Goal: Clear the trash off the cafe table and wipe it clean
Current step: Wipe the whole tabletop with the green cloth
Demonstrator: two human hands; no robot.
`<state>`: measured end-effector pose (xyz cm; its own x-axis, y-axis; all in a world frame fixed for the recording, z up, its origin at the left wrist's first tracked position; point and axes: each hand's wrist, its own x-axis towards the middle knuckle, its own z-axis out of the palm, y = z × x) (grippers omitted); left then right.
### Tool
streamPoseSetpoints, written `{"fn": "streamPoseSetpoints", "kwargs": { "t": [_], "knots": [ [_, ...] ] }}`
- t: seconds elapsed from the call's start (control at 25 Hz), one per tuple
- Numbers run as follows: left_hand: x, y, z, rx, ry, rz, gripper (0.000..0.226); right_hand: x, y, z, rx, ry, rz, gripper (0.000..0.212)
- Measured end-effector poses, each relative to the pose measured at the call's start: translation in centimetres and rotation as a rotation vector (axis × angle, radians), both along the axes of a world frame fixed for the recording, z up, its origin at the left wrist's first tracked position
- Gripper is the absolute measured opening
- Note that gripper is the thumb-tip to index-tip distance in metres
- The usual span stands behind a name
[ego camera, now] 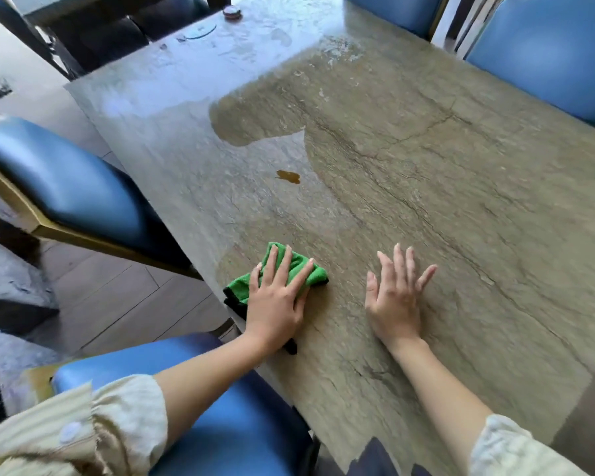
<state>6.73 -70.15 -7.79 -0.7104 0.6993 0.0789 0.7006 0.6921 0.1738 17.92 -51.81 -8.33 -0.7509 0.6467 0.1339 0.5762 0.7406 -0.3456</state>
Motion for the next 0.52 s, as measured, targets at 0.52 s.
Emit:
{"fn": "streamPoseSetpoints", "kwargs": {
  "t": [0.52],
  "knots": [
    [-7.7,-4.7,1.0,-0.052,0.022,-1.184,0.047,-0.9,1.5,0.0,-0.008,-0.006,-0.061,0.057]
  ]
}}
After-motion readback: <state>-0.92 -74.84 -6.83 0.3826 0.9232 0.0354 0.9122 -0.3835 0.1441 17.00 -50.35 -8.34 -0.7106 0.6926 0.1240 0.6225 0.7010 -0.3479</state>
